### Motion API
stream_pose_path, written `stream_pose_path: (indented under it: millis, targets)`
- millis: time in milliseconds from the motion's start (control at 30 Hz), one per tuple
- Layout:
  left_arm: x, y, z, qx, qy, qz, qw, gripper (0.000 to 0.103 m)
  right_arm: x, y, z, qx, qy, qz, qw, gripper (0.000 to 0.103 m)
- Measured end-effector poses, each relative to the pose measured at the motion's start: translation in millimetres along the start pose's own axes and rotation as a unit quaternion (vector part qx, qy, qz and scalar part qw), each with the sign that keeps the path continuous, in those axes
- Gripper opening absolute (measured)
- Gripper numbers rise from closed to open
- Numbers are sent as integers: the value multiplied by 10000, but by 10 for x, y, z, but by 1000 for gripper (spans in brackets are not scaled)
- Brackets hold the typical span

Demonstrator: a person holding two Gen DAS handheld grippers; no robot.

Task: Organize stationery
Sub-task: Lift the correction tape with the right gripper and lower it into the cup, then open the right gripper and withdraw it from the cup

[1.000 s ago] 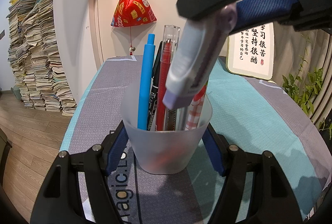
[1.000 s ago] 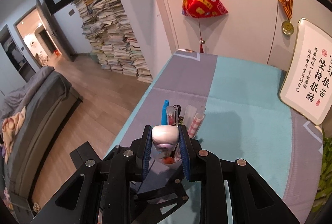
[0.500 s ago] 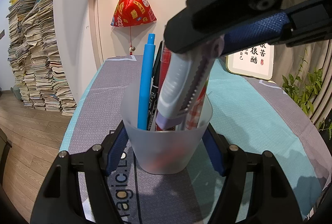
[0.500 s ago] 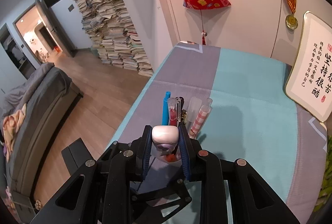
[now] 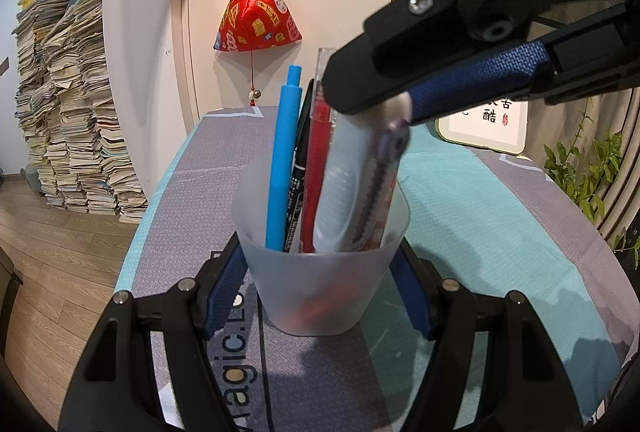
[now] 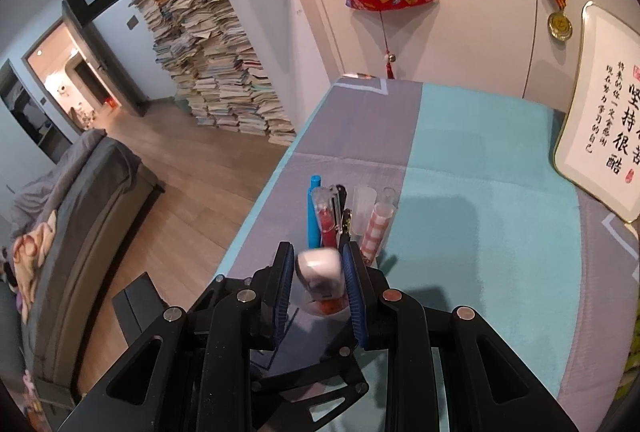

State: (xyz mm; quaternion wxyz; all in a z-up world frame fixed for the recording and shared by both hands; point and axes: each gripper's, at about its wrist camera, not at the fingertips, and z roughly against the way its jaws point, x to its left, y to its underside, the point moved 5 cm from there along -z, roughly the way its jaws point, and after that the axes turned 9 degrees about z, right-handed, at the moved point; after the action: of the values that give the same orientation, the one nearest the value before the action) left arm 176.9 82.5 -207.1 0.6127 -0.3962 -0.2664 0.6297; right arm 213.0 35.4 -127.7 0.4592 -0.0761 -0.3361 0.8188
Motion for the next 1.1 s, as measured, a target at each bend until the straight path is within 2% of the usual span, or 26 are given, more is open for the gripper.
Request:
stream_pose_path:
  millis: [300, 467, 700, 833, 900, 1100]
  targets:
    - [-17, 13, 0, 2, -3, 1, 10000, 70, -132, 121, 222, -222, 70, -134, 9996, 27]
    - [-14, 12, -2, 9, 5, 14, 10000, 70, -441, 408, 362, -227, 289, -458, 9983, 27]
    - [-60, 8, 31, -149, -141, -64, 9998, 69, -970, 900, 536, -191, 385, -1274, 9909, 27]
    - [-29, -69, 24, -136, -116, 136, 9997, 70, -1186, 1090, 603, -185, 425, -1572, 9865, 27]
    - [-7, -143, 3, -110, -83, 274, 9995, 75, -1263, 1161, 623, -193, 396, -1694, 9846, 27]
    - [-101, -204, -70, -171, -419, 81, 9989, 75, -1377, 1279, 656, -193, 289, -1816, 9828, 27]
